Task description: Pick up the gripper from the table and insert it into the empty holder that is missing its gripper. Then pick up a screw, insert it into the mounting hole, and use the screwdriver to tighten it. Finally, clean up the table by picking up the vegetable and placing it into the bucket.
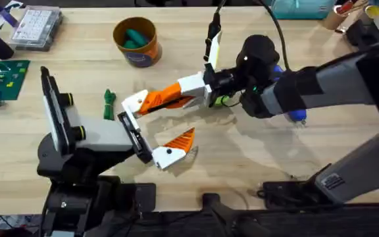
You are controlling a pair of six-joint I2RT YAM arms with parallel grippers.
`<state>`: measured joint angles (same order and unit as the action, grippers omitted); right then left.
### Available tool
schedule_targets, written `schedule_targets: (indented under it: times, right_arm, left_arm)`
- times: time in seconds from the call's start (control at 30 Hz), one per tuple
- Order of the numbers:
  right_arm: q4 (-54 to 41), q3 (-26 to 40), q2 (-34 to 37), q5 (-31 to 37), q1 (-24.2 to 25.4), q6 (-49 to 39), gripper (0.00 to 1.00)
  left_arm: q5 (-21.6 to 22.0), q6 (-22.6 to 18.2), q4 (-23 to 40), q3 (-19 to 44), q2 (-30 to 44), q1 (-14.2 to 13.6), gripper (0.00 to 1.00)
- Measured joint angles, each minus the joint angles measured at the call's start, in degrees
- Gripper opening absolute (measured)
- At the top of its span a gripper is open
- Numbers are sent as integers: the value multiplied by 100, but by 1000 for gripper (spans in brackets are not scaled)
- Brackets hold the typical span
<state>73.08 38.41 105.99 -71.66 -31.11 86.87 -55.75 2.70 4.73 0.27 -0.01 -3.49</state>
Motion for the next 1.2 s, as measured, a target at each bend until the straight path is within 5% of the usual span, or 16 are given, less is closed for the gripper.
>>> schedule_targets:
  times: [1.2]
  right_arm:
    - [-847,620,92,-352,-105,-103,10]
  left_arm:
    - [90,-54,-20,0,2,7,993]
